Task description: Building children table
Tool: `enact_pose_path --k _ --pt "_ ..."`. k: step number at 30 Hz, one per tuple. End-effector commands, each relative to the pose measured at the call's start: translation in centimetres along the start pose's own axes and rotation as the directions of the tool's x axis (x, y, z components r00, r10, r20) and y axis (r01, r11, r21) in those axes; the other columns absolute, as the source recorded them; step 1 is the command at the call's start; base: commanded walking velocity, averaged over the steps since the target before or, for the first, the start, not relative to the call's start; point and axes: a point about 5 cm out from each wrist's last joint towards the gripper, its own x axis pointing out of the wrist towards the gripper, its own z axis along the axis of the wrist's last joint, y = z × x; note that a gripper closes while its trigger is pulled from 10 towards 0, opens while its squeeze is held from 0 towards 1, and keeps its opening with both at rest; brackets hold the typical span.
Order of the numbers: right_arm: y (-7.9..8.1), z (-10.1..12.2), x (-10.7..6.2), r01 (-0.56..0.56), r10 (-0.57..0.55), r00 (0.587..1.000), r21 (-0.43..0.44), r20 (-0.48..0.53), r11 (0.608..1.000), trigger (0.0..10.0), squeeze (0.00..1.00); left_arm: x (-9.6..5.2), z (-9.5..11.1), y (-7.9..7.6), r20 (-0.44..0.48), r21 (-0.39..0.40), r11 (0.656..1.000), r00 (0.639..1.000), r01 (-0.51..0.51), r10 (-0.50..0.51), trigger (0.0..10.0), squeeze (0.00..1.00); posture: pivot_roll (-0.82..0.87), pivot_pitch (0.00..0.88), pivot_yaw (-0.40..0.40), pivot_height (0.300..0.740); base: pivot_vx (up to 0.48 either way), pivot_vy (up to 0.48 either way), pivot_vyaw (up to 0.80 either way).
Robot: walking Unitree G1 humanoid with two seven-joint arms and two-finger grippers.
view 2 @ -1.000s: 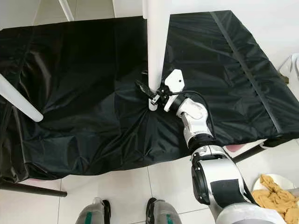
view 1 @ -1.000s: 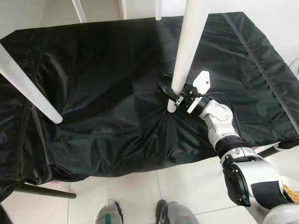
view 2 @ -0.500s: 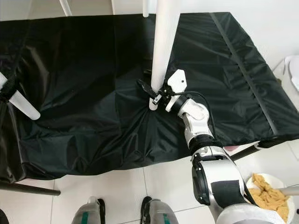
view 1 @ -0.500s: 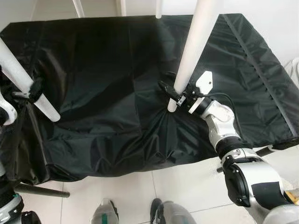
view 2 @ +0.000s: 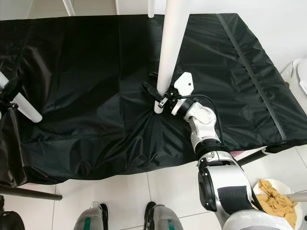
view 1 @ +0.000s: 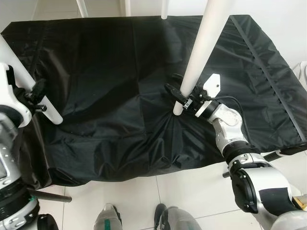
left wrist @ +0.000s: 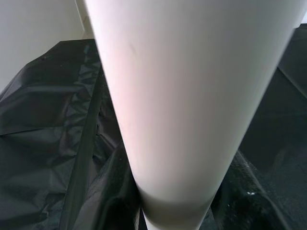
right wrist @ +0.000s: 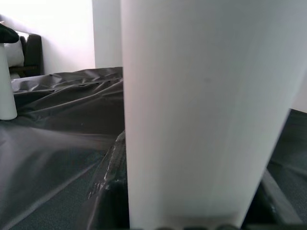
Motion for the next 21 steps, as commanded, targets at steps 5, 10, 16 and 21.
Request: enact_pose_path --k 5,10,16,21 --pt "1.9 -3.7 -2.4 0.062 -0.043 0.989 0.131 -0.141 0.989 10.0 0.0 -0.3 -0.1 -0.4 -0.005 0.045 0.998 0.999 -0.036 0.036 0.0 0.0 0.24 0.196 0.001 0.74 0.0 0.0 0.0" --pt "1.7 -3.8 -3.3 0.203 -0.19 0.977 0.146 -0.096 0.968 10.0 0.0 -0.6 -0.3 -1.4 0.002 0.095 0.994 0.999 0.05 -0.05 10.0 0.0 0.25 0.2 -0.002 0.74 0.0 0.0 0.0" --pt "1.8 -3.8 -4.1 0.31 -0.303 0.951 0.165 -0.062 0.937 10.0 0.0 -0.8 0.2 -2.4 0.027 0.138 0.983 0.991 0.123 -0.128 10.0 0.0 0.24 0.211 -0.001 0.74 0.0 0.0 0.0" --pt "2.2 -3.8 -4.4 0.346 -0.342 0.938 0.171 -0.054 0.922 10.0 0.0 -0.8 0.3 -2.8 0.03 0.153 0.977 0.987 0.15 -0.156 10.0 0.0 0.24 0.214 0.001 0.74 0.0 0.0 0.0"
